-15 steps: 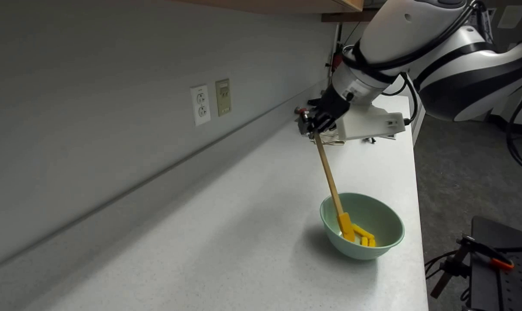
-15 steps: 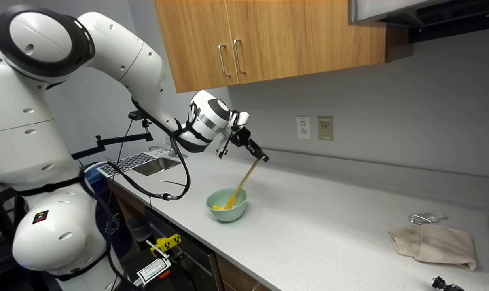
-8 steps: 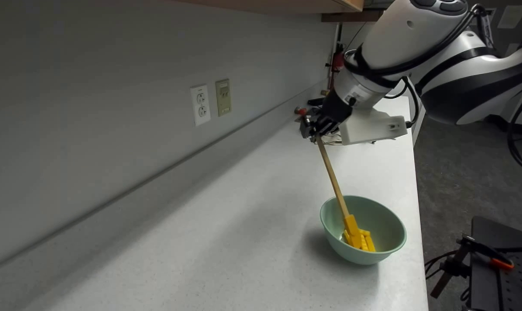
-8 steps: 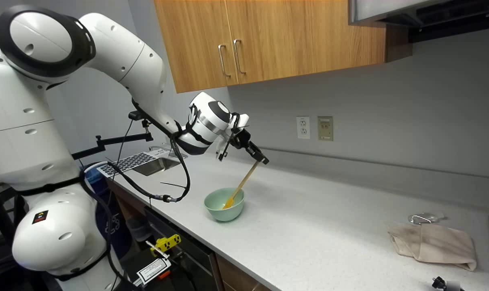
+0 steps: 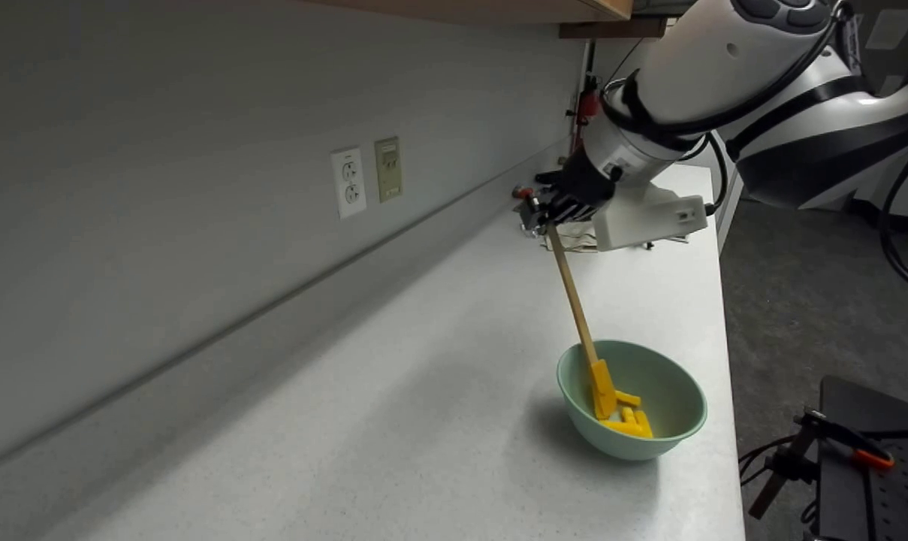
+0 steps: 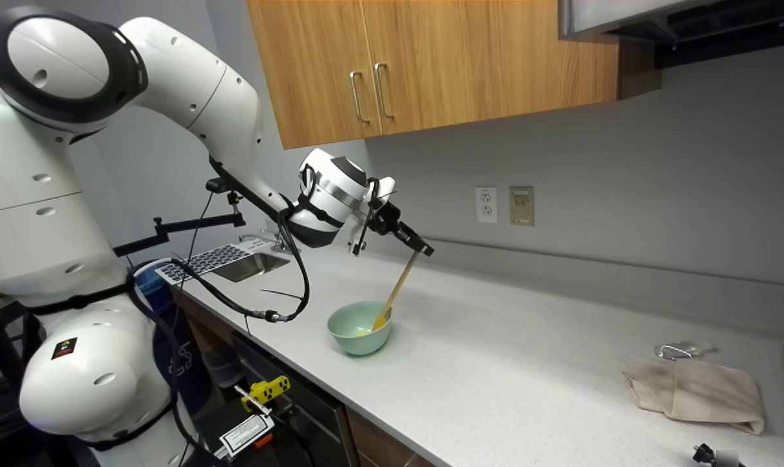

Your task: Stir the bowl

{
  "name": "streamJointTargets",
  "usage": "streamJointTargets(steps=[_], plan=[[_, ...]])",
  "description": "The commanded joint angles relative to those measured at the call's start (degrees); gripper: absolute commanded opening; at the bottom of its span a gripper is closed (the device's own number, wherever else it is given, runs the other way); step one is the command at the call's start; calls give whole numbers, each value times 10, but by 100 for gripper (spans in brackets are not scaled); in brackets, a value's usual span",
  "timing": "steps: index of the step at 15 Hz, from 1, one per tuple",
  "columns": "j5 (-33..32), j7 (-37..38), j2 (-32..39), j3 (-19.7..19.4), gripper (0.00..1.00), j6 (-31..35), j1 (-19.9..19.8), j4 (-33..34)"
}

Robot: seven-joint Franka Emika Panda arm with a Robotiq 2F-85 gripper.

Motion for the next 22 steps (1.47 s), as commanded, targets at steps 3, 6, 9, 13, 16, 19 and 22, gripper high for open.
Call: streamJointTargets(steps=[3, 6, 9, 13, 16, 19, 22], plan=[[-137, 96, -12, 10, 2, -63, 2, 11], [-120, 81, -6, 7, 2, -61, 0, 8], [-52, 49, 1, -1, 2, -12, -4, 5], [87, -9, 25, -10, 2, 86, -5, -2], [138, -35, 35, -7, 2, 92, -2, -2], [92, -7, 26, -10, 2, 59, -3, 9], [13, 29, 10, -16, 2, 21, -3, 23]])
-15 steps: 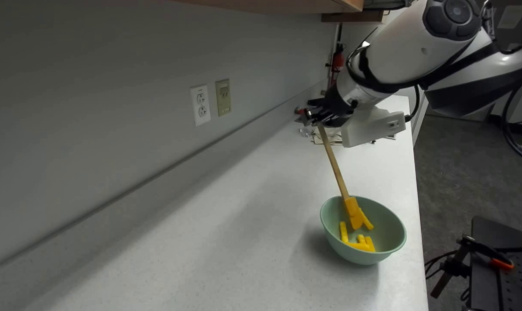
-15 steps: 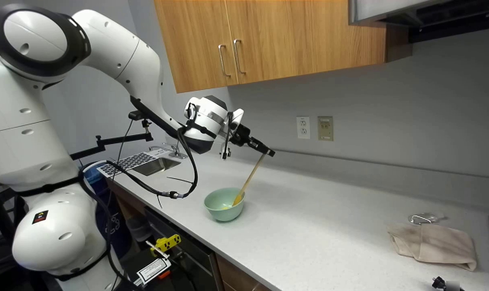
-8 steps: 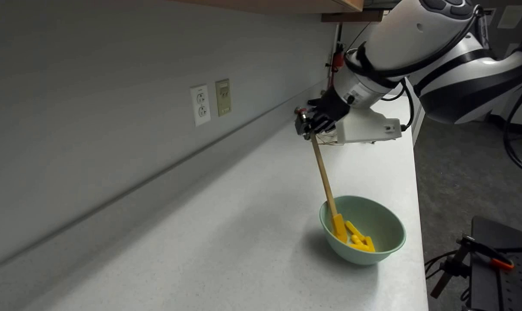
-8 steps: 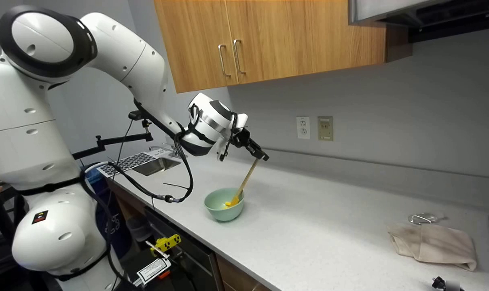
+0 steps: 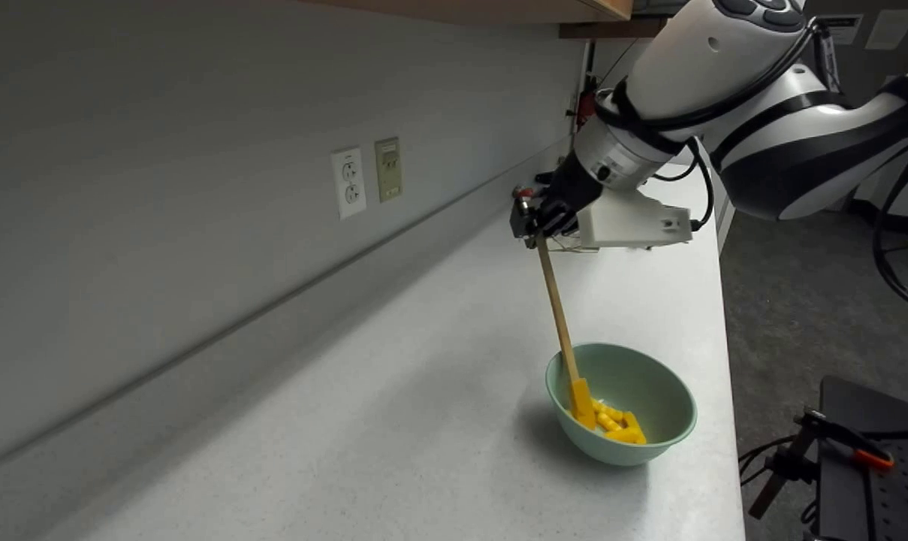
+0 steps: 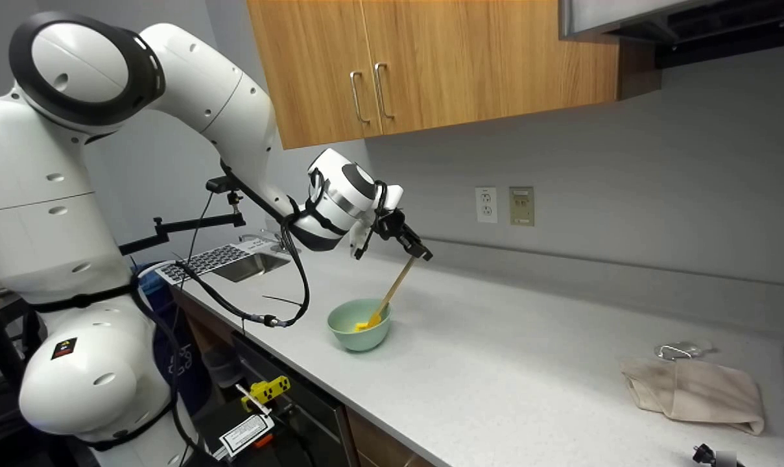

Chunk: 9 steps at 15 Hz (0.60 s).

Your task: Stir the bowl

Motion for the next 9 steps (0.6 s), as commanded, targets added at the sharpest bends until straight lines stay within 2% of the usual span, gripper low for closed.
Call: streamJointTargets(steps=[1, 4, 9], plan=[[-94, 51, -24, -5, 2, -52, -1, 20], [-119, 62, -34, 0, 2, -77, 2, 21], [-61, 26, -26, 2, 2, -50, 4, 3]])
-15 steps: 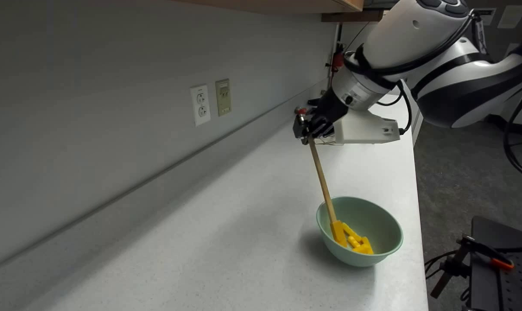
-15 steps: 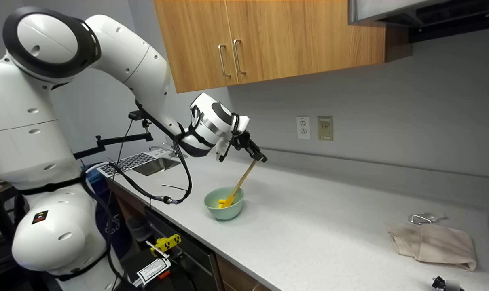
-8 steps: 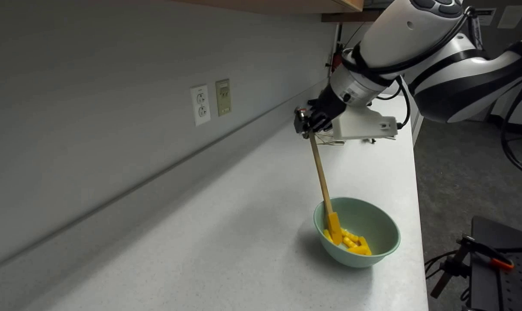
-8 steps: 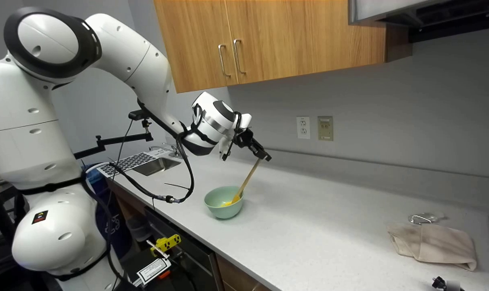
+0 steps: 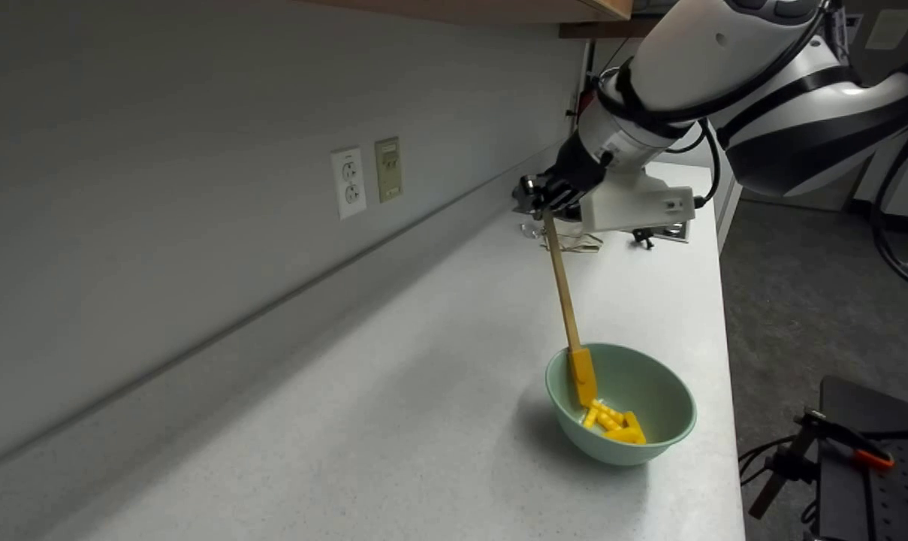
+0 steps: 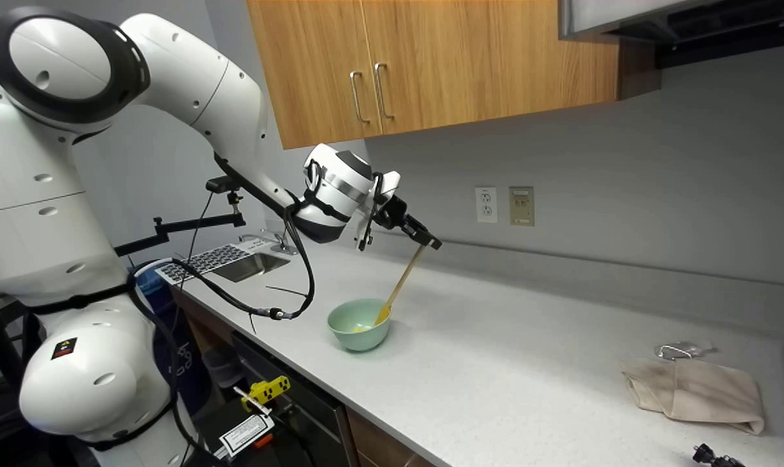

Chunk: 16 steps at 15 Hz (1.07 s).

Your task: Stir the bowl

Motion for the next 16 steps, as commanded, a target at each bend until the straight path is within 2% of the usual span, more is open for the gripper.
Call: streamJointTargets(steps=[1, 8, 16], plan=[[42, -21, 0, 3, 2, 18, 4, -16], [117, -67, 14, 11, 2, 42, 5, -29], [-23, -26, -13, 10, 2, -43, 2, -1]])
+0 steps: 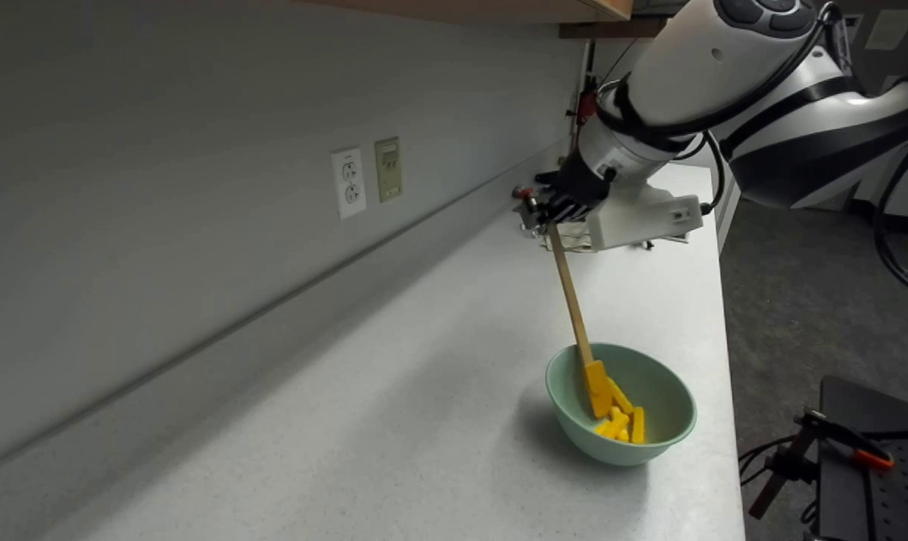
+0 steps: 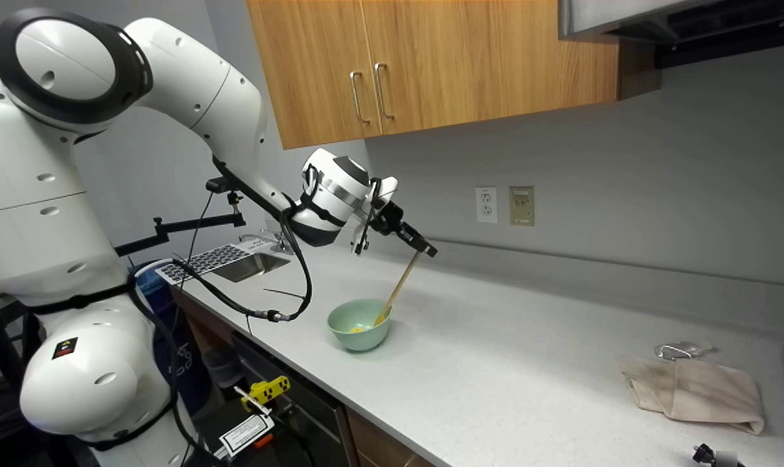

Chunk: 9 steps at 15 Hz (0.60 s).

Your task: Stir the bowl

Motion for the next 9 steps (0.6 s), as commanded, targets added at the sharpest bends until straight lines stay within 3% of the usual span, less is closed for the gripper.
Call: streamJointTargets(steps=[1, 9], plan=[[-45, 12, -17, 0, 2, -26, -1, 12], [39, -22, 3, 2, 2, 8, 3, 9]])
